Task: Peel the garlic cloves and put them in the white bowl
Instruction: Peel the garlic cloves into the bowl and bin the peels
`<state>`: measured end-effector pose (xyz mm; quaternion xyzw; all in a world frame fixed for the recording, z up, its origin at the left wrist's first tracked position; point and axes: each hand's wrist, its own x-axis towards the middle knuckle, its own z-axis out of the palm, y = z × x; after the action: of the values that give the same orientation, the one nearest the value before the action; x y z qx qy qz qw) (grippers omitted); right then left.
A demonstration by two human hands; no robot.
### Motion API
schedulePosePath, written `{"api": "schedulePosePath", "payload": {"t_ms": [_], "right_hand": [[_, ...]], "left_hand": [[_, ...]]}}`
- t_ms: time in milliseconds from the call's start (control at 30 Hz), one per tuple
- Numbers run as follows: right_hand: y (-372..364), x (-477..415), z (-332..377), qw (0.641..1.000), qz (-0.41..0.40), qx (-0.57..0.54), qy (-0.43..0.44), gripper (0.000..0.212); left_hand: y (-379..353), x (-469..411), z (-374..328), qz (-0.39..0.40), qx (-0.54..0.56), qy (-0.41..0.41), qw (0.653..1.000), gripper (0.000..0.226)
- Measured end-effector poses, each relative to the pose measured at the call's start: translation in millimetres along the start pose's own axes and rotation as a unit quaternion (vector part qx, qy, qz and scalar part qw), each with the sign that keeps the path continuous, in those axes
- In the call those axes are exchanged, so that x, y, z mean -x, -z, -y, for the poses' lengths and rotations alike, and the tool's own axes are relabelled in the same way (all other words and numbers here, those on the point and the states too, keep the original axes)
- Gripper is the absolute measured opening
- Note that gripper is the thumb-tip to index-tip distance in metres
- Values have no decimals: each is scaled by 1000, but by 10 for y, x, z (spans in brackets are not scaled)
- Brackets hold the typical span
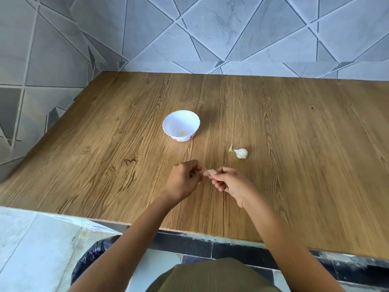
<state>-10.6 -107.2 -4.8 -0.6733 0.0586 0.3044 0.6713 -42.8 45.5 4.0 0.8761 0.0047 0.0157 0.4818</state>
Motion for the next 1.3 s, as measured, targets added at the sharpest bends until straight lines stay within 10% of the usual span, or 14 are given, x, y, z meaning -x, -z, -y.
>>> {"api": "schedulePosePath", "payload": {"t_ms": [367,567,767,1067,1300], "right_hand": [[15,-9,-4,997,-50,-48,35,6],[-47,21,-103,984,-64,-57,155,10],[-109,18,-132,982,-62,-101,147,5],[-142,-34,-137,973,-114,56,191,15],[-201,-61,-176,892,-194,278,300,25]], "left_hand": [[-20,-35,55,-36,-83,-110,990,7],[42,-51,3,16,186,93,978,4],[27,-91,-41,-42,124,78,988,5],[6,-78,-41,-37,219,117,968,8],[-58,-17,-18,-37,304,173,936,11]]}}
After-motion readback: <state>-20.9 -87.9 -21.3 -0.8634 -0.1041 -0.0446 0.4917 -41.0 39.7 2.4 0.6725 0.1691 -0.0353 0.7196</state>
